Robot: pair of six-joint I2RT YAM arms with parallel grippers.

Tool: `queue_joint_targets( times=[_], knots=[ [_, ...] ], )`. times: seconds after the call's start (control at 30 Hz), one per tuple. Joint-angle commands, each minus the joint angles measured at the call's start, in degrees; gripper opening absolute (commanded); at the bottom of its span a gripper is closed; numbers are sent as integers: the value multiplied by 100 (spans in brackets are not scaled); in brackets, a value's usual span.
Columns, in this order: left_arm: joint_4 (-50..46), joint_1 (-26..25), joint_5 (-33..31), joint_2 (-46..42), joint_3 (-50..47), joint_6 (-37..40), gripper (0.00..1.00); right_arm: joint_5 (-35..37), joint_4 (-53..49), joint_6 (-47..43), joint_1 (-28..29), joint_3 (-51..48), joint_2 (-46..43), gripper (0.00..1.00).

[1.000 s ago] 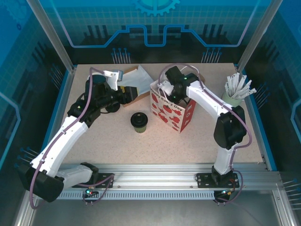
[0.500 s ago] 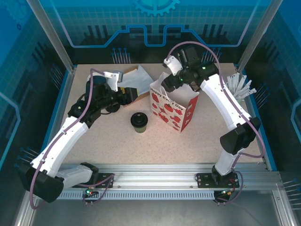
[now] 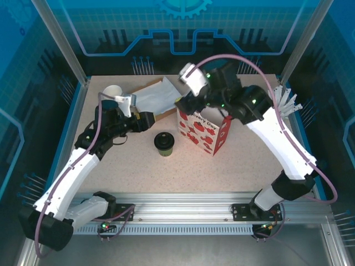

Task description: Pack the takeout coffee

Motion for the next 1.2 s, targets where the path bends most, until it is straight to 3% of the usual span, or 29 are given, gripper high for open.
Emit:
queue_joint_targets(
  times=[0.0,0.13,0.27,0.63,1.17],
  knots=[
    [-424,612,470,-362,-356,-561,72,262,-449,-161,549,65,460,81],
    [-895,1514,1053,-704,-711,-696,73,325,-1034,87,999,377,1157,82],
    [-1286,2016,1336,-733,-872,-437,75,117,-1458,375,1016,535,1803,83],
    [-1264,2053,1236,-810,-986,153,77,-374,-2096,457,617,1066,3242,86],
    [-1188,2052,1405,-788,-1000,216,77,-199,-2297,348,514,1449,4014,85]
  ],
)
